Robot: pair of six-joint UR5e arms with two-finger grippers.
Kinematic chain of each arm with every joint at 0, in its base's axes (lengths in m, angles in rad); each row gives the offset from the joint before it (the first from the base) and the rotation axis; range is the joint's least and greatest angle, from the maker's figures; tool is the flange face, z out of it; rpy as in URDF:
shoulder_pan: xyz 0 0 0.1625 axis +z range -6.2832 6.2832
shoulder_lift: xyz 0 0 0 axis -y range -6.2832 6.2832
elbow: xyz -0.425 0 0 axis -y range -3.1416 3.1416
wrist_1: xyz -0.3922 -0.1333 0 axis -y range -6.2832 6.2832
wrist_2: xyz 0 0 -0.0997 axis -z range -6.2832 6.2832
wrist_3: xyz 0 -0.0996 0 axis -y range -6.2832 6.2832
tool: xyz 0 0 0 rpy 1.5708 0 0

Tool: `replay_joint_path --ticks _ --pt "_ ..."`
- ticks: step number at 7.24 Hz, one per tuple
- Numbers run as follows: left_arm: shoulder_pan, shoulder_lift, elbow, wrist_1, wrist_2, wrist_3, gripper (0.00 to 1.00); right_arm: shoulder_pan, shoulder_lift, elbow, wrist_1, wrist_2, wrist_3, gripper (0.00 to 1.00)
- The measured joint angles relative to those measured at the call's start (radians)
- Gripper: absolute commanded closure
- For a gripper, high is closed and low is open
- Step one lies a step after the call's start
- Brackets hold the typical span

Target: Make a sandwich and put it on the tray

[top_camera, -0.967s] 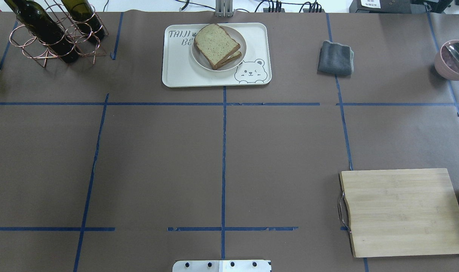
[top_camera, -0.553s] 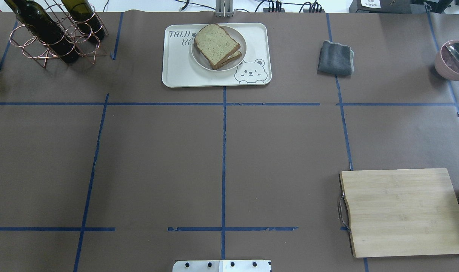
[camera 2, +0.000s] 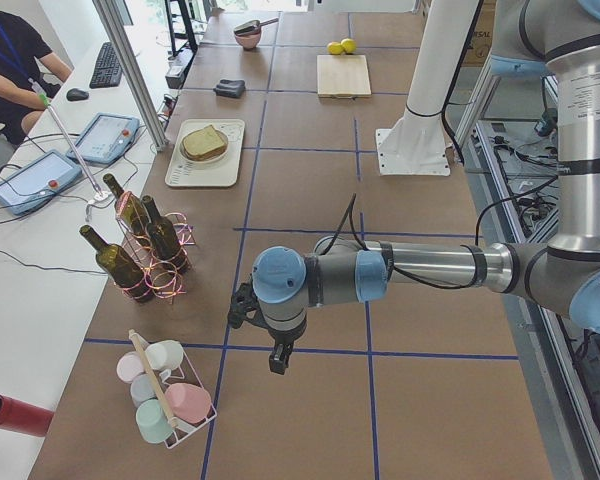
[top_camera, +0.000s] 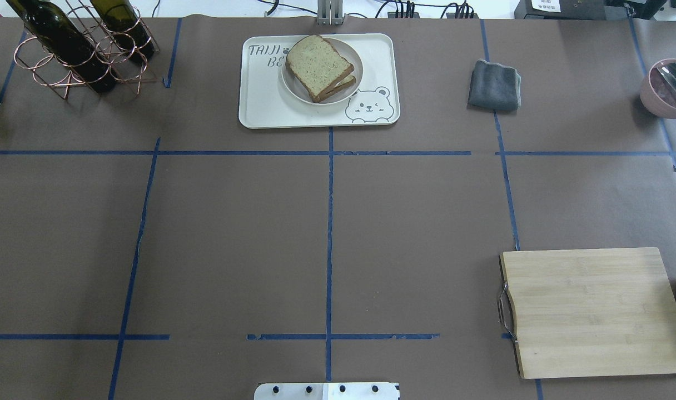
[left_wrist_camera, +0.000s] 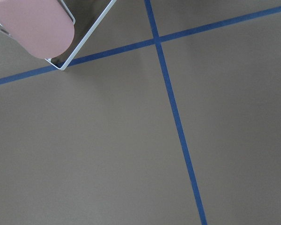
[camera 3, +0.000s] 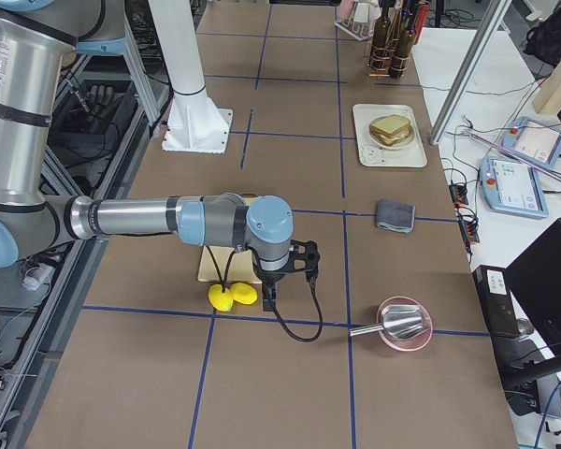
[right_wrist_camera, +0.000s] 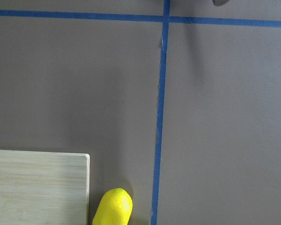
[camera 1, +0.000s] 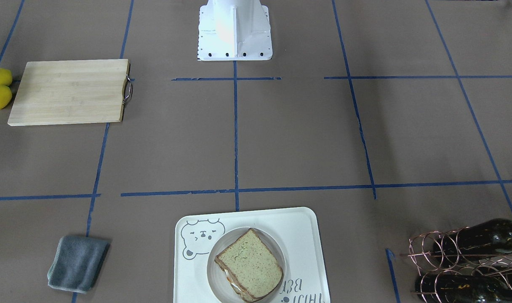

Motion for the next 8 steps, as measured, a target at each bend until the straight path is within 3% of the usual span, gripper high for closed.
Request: replay_joint_path --ticks 8 --pt "0.036 -0.01 -0.023 0.029 0.007 -0.066 0.0 -0.053 0.02 -0.003 0.004 -0.028 0.004 0.0"
